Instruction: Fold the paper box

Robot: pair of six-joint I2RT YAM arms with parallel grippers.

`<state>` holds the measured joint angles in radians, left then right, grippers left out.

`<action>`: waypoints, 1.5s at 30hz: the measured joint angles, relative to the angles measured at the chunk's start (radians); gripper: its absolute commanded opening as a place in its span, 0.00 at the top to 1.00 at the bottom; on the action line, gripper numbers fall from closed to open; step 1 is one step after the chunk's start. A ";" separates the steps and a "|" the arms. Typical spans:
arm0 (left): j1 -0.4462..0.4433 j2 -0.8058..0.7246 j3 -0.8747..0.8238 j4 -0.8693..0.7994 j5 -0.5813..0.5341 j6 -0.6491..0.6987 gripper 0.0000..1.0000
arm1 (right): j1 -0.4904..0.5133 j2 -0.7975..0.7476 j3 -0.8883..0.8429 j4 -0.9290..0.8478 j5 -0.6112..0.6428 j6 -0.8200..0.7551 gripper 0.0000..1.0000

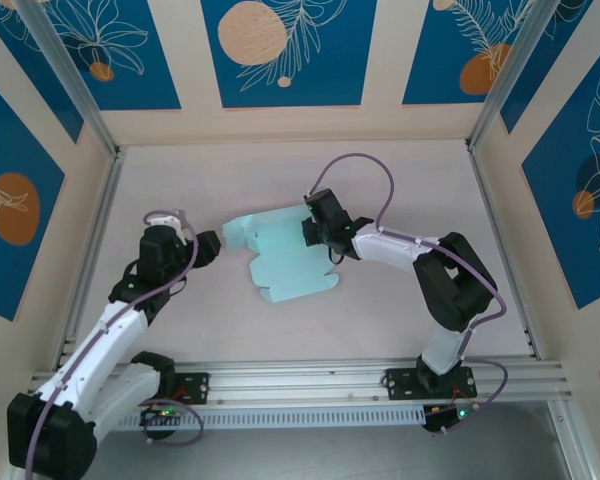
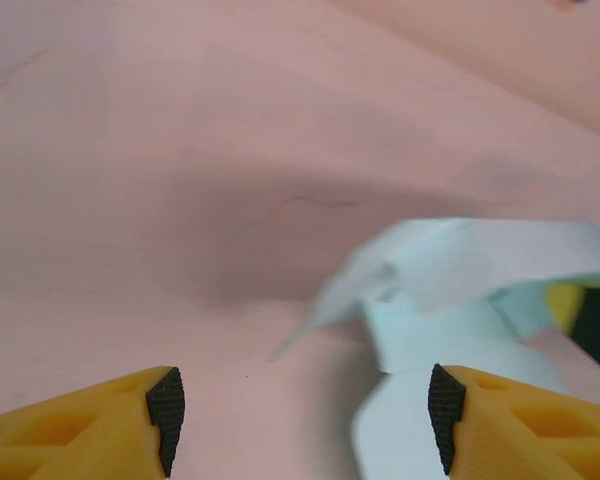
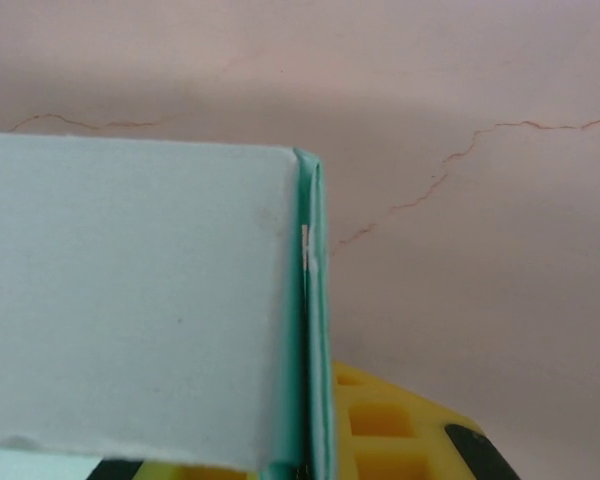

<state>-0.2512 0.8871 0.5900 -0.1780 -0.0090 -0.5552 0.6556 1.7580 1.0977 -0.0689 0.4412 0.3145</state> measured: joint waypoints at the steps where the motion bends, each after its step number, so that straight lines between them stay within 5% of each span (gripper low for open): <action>1: 0.030 0.020 0.000 0.000 0.000 0.008 0.34 | 0.000 0.000 0.000 0.000 0.000 0.000 0.92; 8: 0.168 0.225 -0.005 0.103 0.103 0.069 0.29 | 0.000 -0.003 0.000 0.000 -0.004 0.000 0.92; 17: 0.177 0.473 -0.005 0.285 0.309 0.121 0.25 | 0.000 -0.007 0.000 -0.002 -0.015 0.000 0.92; 37: 0.111 0.573 0.068 0.375 0.493 0.176 0.24 | -0.001 -0.005 0.002 -0.009 -0.021 0.001 0.92; 45: 0.099 0.589 0.079 0.397 0.550 0.207 0.38 | -0.002 0.003 0.008 -0.015 -0.018 0.001 0.92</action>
<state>-0.1524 1.4757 0.6689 0.2192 0.5415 -0.3481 0.6533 1.7611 1.1053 -0.0841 0.4229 0.3157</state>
